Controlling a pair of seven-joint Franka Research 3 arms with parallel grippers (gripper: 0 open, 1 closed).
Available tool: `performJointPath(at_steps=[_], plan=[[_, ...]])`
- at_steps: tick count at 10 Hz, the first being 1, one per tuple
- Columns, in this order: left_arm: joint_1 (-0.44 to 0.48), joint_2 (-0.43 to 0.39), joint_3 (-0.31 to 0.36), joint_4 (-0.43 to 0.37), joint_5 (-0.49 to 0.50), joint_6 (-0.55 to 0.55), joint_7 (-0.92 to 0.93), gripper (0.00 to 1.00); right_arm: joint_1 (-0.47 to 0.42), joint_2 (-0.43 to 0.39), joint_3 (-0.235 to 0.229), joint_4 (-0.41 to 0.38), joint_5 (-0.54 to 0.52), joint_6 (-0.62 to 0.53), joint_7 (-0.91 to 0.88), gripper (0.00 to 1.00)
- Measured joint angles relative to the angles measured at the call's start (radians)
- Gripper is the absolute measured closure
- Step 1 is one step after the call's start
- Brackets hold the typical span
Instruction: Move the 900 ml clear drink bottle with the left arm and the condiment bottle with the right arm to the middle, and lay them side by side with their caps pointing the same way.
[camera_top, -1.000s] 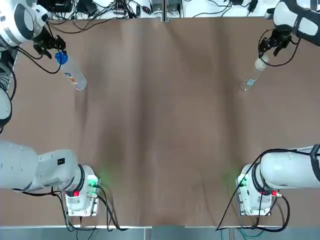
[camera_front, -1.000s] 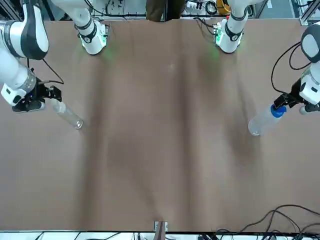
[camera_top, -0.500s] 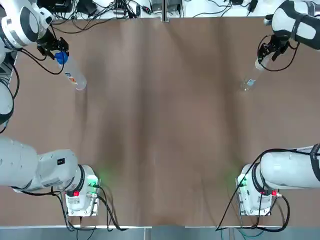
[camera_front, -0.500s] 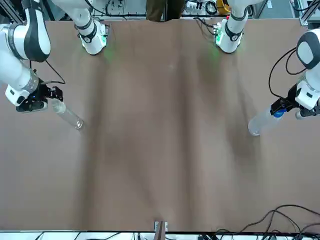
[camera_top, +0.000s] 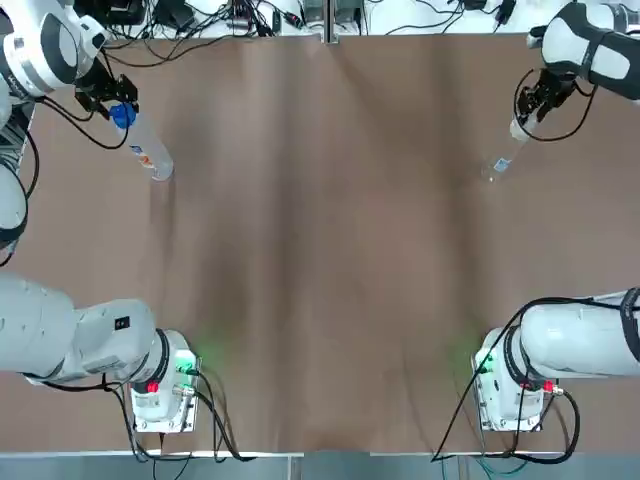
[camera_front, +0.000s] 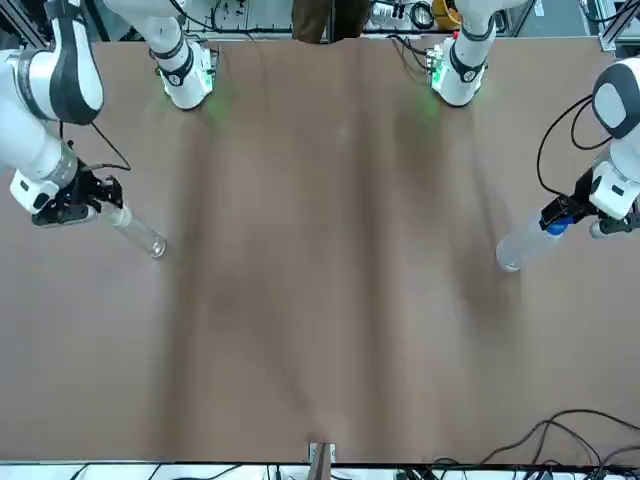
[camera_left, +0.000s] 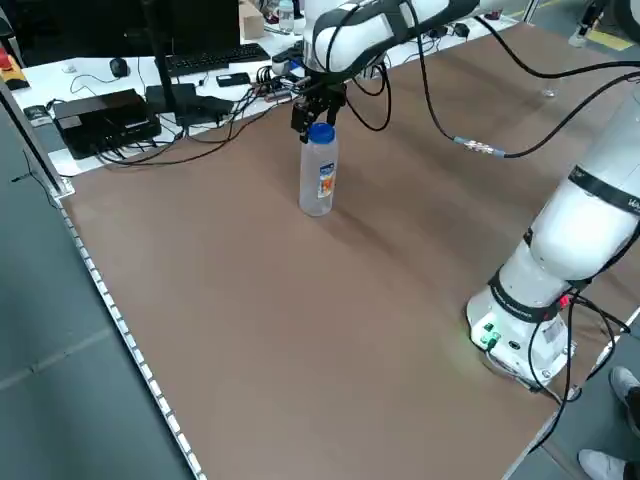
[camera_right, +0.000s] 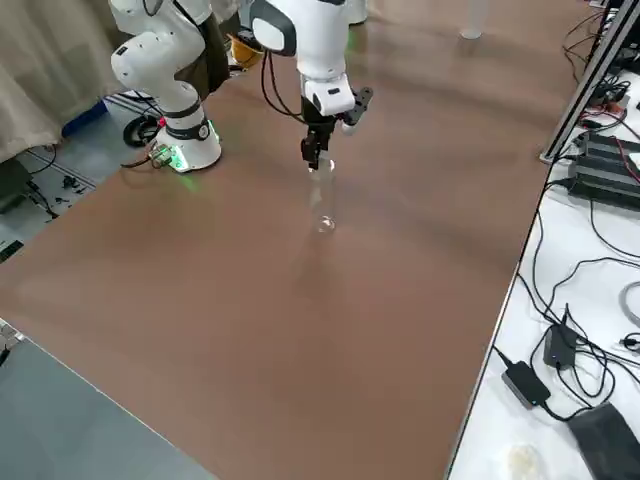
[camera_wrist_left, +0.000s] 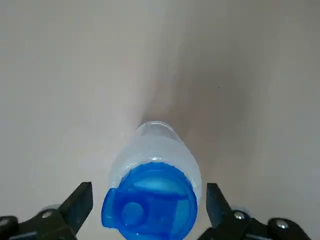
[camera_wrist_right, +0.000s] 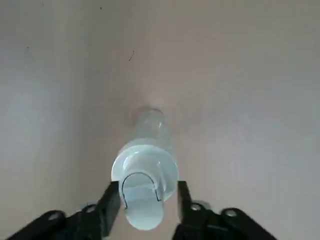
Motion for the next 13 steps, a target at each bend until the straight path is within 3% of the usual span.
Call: performJointPath(at_steps=[2, 4, 6, 8, 13], plan=[[0.000, 0.000, 0.000, -0.002, 0.000, -0.001, 0.004, 0.00, 0.000, 0.013, 0.000, -0.002, 0.000, 0.017, 0.000, 0.50], [0.000, 0.000, 0.000, -0.007, 0.000, -0.004, 0.005, 0.01, 0.000, 0.021, 0.002, -0.002, 0.001, 0.022, 0.001, 0.66], [-0.001, -0.003, -0.002, -0.008, 0.000, -0.015, 0.006, 0.25, 0.000, 0.021, 0.004, -0.002, 0.001, 0.023, 0.001, 0.66], [-0.001, -0.005, -0.002, -0.005, 0.000, -0.036, 0.006, 0.28, 0.011, 0.021, 0.008, 0.001, 0.002, 0.025, 0.044, 0.66], [-0.018, -0.005, -0.002, 0.106, 0.000, -0.181, -0.079, 0.28, 0.246, 0.017, 0.023, 0.157, 0.003, -0.121, 0.521, 0.66]])
